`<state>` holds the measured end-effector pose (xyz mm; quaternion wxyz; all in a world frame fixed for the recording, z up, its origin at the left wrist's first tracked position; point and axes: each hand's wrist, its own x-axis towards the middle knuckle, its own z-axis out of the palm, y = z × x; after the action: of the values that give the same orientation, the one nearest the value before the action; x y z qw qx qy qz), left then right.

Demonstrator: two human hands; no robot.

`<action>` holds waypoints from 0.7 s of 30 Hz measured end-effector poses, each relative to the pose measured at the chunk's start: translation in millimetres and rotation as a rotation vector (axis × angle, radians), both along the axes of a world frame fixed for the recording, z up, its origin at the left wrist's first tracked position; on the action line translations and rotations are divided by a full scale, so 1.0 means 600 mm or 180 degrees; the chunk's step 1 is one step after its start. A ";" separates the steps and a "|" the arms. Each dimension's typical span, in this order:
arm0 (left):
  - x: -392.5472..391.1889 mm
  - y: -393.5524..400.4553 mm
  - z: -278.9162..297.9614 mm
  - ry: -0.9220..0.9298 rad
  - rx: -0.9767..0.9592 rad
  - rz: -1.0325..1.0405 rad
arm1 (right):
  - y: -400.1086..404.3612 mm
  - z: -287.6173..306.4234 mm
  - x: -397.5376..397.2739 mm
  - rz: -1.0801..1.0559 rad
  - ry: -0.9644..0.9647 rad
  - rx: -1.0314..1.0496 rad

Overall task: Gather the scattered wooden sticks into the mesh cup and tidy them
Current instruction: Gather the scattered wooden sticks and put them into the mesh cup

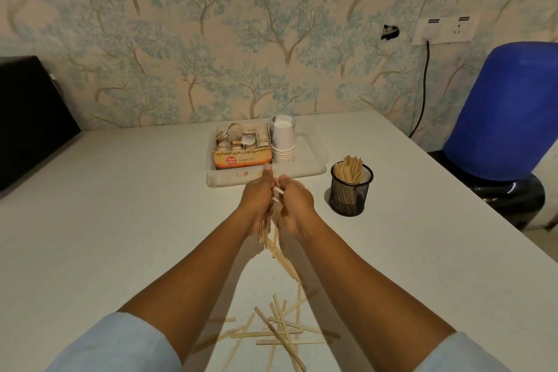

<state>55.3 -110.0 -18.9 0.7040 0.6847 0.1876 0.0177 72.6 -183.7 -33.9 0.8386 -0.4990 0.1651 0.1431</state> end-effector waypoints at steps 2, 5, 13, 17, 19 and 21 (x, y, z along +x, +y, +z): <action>0.008 -0.001 0.010 -0.0221 -0.0192 0.0183 | 0.000 -0.003 -0.010 0.0195 0.0361 0.0134; 0.020 -0.005 0.026 -0.0637 -0.0381 0.0377 | 0.004 -0.012 -0.025 0.0340 0.0755 0.0556; 0.029 -0.022 0.035 -0.1472 -0.0480 0.0267 | 0.010 0.014 -0.031 0.0115 0.0658 0.1100; 0.032 -0.041 0.048 -0.1490 -0.1061 0.0235 | 0.001 0.037 -0.029 -0.0077 0.0625 0.1340; 0.035 -0.053 0.054 -0.1436 -0.1116 0.0219 | -0.009 0.047 -0.029 -0.0127 0.0582 0.1337; 0.038 -0.067 0.062 -0.1404 -0.0990 0.0198 | -0.019 0.054 -0.024 -0.0196 0.0544 0.1373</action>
<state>77.9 -150.4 18.2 0.8237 0.5419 0.0512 0.1590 57.9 -195.1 -1.7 0.9128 -0.2890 0.2162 0.1912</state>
